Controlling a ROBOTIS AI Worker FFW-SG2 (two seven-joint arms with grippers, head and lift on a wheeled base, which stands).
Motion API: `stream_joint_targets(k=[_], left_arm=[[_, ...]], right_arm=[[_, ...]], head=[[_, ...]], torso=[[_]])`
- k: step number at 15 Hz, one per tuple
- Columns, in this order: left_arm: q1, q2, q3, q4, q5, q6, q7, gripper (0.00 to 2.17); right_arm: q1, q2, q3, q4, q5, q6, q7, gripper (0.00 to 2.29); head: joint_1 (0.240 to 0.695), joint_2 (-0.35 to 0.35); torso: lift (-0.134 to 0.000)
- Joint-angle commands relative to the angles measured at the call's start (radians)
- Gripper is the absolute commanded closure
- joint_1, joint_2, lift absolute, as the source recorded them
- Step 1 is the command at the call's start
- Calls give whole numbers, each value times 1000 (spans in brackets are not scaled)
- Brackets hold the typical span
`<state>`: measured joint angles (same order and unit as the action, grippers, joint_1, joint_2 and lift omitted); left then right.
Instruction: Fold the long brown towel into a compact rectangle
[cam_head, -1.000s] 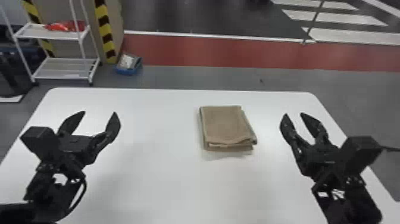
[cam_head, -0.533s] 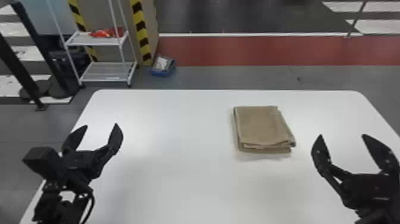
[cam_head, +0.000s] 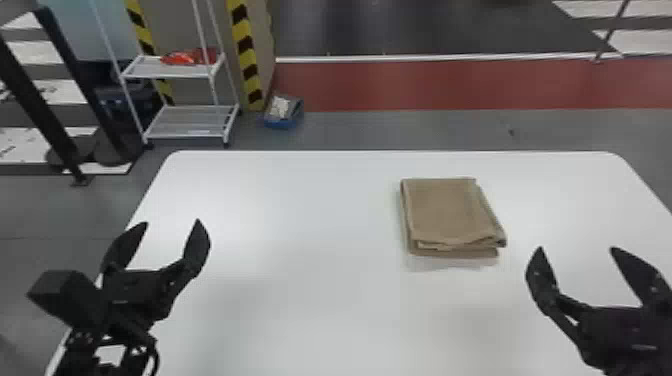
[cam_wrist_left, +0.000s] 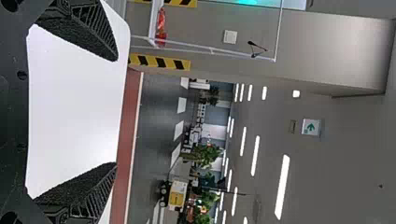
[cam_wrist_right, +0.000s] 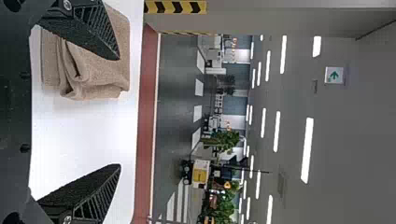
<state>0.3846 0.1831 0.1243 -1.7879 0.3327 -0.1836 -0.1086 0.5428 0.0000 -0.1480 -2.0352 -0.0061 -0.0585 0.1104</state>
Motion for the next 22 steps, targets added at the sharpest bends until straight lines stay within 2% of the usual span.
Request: stream_joint_targets(k=[1,5,22], left_arm=[[19,-4,0,-21,-4,2,7,76],[33,-13,-14,-48,-18,23,41,80],[33,-20,-26,-54,-30,33,47,80]], right_arm=[[5,1,5,-10,0,12,0,63],[11,1,13,-23,0,15,2,63],[2,1,51,-22,31,39,2,73]], head=[[695,48],[695,50],[695,63]], torso=[[-94],[-94],[-94]])
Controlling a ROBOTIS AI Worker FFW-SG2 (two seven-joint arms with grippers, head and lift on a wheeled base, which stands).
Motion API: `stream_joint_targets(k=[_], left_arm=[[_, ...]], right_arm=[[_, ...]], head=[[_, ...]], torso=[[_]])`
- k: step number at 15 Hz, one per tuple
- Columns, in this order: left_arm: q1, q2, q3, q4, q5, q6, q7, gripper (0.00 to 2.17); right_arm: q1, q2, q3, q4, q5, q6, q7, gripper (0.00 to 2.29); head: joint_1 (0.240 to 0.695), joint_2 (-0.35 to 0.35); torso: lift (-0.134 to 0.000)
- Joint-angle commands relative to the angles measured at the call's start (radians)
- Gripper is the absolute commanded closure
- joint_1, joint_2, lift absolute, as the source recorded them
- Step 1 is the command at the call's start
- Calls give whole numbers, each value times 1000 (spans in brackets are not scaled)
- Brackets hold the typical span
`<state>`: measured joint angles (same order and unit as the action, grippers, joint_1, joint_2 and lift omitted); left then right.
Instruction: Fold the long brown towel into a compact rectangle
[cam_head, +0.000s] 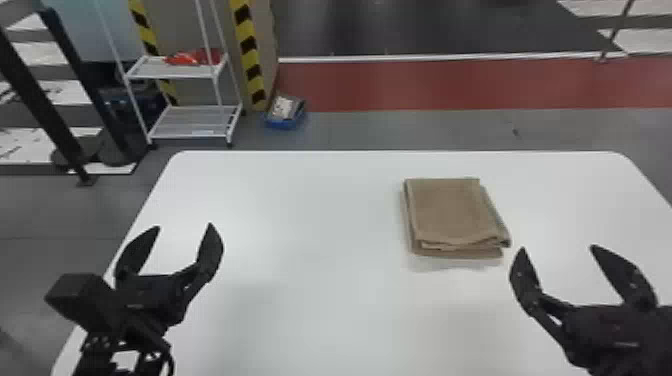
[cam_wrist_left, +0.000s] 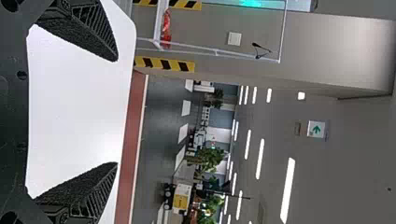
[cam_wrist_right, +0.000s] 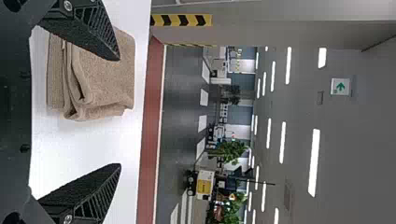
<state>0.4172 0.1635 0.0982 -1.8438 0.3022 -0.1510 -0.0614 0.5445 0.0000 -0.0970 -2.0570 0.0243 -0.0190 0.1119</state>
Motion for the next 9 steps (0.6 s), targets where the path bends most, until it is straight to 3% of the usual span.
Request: stream_joint_targets(k=[1,9], left_arm=[[0,-1,0,0,0,0,0,80],[0,-2,0,6,0,0,0,80]], right_arm=[[0,1,0,0,0,0,0,73],[3,1,0,0,0,0,0,73]], head=[[695,63],[695,64]], torso=[[-94],[-94]])
